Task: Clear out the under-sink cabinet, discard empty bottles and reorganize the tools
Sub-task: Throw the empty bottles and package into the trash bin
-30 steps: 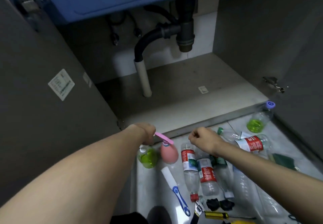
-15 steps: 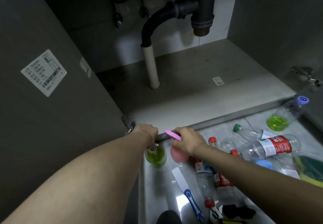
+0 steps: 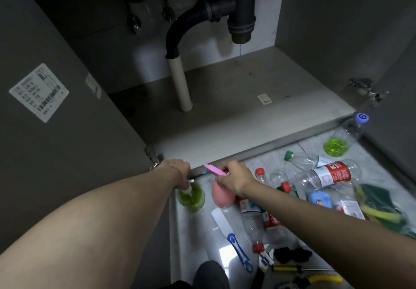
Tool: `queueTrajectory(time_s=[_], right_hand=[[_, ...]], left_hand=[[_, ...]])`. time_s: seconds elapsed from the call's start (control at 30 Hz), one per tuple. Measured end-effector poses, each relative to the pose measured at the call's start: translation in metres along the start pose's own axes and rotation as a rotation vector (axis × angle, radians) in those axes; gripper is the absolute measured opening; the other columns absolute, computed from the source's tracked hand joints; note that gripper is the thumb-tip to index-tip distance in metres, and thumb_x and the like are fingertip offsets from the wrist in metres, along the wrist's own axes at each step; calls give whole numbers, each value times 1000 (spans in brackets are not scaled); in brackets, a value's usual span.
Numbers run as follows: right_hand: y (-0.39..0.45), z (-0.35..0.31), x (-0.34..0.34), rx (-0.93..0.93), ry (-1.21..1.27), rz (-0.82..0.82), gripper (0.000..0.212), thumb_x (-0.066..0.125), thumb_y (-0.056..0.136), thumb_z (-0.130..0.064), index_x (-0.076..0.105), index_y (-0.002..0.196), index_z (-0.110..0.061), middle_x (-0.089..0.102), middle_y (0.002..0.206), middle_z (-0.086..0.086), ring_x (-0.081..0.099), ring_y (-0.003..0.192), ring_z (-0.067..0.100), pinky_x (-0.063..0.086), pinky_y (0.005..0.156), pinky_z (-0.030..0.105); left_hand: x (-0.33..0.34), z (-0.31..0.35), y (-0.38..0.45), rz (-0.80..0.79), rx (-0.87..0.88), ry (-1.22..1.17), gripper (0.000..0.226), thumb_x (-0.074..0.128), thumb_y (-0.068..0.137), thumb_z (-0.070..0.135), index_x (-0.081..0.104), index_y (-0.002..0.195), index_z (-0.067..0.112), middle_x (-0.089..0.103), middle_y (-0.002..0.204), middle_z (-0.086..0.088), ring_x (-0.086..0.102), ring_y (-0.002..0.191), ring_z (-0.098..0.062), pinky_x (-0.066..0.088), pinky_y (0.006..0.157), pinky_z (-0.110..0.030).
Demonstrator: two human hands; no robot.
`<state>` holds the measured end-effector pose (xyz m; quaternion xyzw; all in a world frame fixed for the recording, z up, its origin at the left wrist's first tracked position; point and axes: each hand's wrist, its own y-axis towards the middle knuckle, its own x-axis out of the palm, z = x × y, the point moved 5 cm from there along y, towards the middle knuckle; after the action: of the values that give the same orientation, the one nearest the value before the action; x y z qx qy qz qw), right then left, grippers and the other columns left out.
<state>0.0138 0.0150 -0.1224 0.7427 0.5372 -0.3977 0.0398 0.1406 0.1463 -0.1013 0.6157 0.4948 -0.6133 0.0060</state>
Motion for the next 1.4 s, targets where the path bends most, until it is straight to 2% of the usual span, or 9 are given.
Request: queueTrajectory(time_s=[0.13, 0.23, 0.33, 0.43, 0.57, 0.9, 1.07, 1.3, 1.4], right_hand=[[-7, 6, 3, 5, 8, 35, 19, 76, 83, -40, 65, 83, -24, 70, 95, 3, 64, 90, 24, 45, 71, 28], [-15, 8, 7, 8, 74, 37, 33, 75, 80, -55, 63, 80, -24, 68, 90, 0, 63, 85, 20, 46, 69, 29], [-23, 19, 0, -7, 181, 40, 43, 59, 88, -64, 67, 91, -22, 71, 96, 3, 65, 91, 23, 55, 82, 39], [-30, 48, -26, -37, 66, 116, 27, 50, 98, -46, 64, 93, -24, 69, 94, 1, 65, 88, 23, 55, 83, 42], [-31, 98, -71, -61, -228, 194, 19, 57, 94, -24, 63, 112, -22, 63, 120, 0, 56, 113, 21, 47, 94, 38], [-22, 168, -128, -43, -1021, 45, 83, 73, 83, -31, 29, 151, -15, 36, 151, 10, 30, 142, 28, 27, 118, 42], [-20, 186, -130, 10, -1177, -51, 68, 64, 87, -25, 33, 147, -13, 40, 148, 10, 31, 141, 28, 24, 119, 44], [-33, 198, -120, -117, -1181, -77, 63, 70, 83, -29, 41, 137, -15, 44, 137, 10, 38, 129, 27, 35, 106, 37], [-38, 200, -128, -102, -1003, -3, 64, 71, 82, -37, 44, 136, -17, 48, 130, 9, 45, 119, 27, 43, 97, 38]], left_hand=[[4, -3, -1, -92, -51, -155, 31, 68, 76, 44, 65, 70, 13, 68, 64, 2, 59, 51, -12, 53, 63, -24], [4, -5, -3, -123, -96, -244, 40, 62, 77, 50, 66, 64, 12, 62, 43, 4, 62, 46, -17, 54, 59, -23], [-7, -5, -3, -52, -92, -198, 55, 48, 84, 61, 61, 73, 8, 66, 64, -2, 65, 68, -22, 49, 66, -28], [-38, 3, 2, 225, -94, -156, 47, 40, 85, 60, 62, 90, 19, 63, 101, -11, 61, 98, -31, 38, 69, -33], [-76, 54, 9, 402, -16, -334, 44, 46, 82, 52, 67, 102, 19, 65, 112, -16, 61, 102, -36, 37, 69, -33], [-32, 210, 16, 15, 289, -265, 30, 57, 92, 39, 61, 106, 14, 63, 101, -9, 62, 93, -26, 54, 84, -37], [15, 218, 18, -37, 116, -408, 38, 61, 93, 39, 61, 118, 10, 63, 115, -10, 62, 102, -26, 50, 84, -33], [71, 219, 0, -39, -222, -790, 95, 71, 88, 32, 8, 152, 3, 49, 136, -18, 53, 124, -34, 47, 100, -43], [88, 225, -4, -22, -301, -1020, 92, 72, 86, 31, 10, 150, 7, 52, 133, -18, 57, 117, -36, 49, 99, -49]])
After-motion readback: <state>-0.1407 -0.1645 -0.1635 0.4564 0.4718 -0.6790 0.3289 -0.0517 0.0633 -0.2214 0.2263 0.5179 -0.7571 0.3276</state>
